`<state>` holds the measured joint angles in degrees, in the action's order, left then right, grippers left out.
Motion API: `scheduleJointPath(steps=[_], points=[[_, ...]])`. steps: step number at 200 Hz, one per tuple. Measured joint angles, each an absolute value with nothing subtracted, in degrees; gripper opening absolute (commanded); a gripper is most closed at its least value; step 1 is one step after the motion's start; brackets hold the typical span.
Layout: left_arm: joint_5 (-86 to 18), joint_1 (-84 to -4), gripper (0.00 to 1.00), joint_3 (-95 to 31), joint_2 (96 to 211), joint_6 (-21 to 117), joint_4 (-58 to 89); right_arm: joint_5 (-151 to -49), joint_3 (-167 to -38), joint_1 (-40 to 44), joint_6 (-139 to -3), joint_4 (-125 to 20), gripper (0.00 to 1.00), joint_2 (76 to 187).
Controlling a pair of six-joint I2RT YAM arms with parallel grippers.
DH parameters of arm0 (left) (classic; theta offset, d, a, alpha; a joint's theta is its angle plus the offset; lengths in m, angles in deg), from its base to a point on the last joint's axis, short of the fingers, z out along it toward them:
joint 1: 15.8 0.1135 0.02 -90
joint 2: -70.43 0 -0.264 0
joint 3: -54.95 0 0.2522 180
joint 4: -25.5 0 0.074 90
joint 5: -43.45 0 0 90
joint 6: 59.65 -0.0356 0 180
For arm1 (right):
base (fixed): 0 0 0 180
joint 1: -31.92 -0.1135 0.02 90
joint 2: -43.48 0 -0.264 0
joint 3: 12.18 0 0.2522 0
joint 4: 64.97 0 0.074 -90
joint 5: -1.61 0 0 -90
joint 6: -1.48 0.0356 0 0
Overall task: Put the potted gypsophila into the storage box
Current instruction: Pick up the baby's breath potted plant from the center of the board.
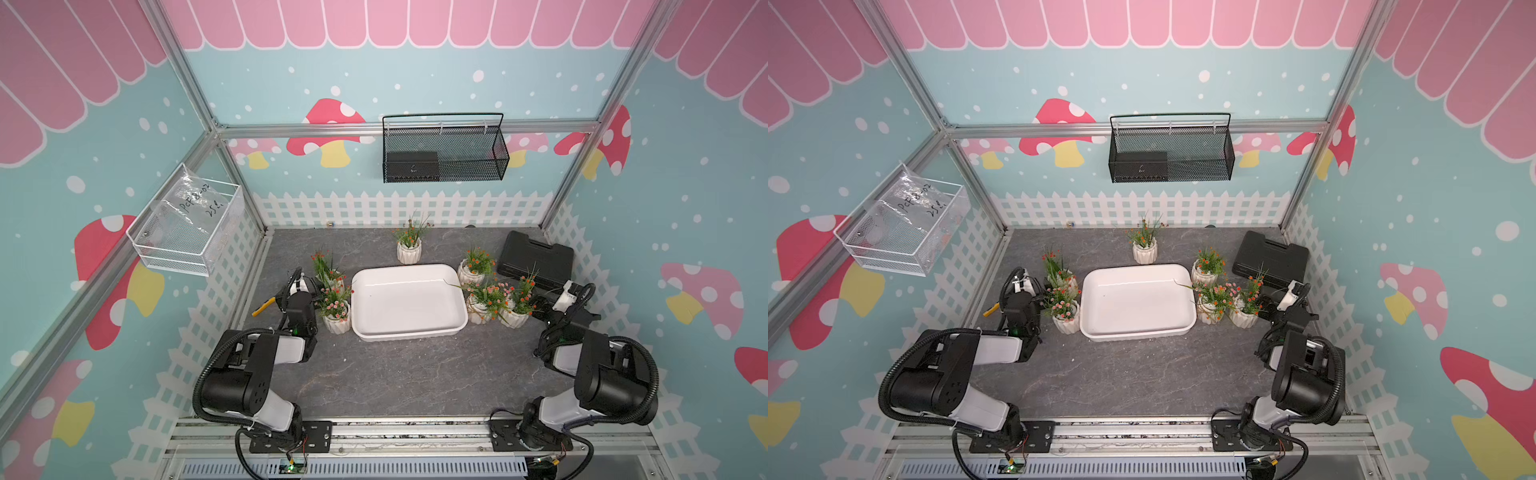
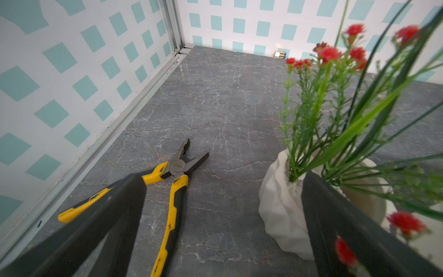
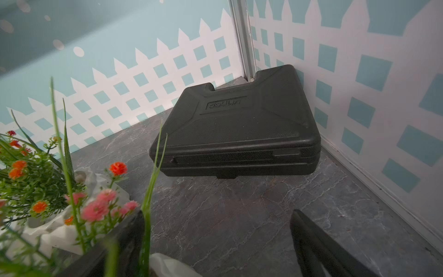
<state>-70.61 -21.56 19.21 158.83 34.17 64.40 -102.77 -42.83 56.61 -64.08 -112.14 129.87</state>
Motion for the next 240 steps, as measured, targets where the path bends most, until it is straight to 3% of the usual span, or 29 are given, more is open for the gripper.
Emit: scheduleJointPath(steps=[240], points=[[-68.2, -19.5, 0.98, 19.5, 158.2, 35.1, 63.7, -102.6, -42.8, 56.6, -64.1, -112.1, 0.96, 129.9]])
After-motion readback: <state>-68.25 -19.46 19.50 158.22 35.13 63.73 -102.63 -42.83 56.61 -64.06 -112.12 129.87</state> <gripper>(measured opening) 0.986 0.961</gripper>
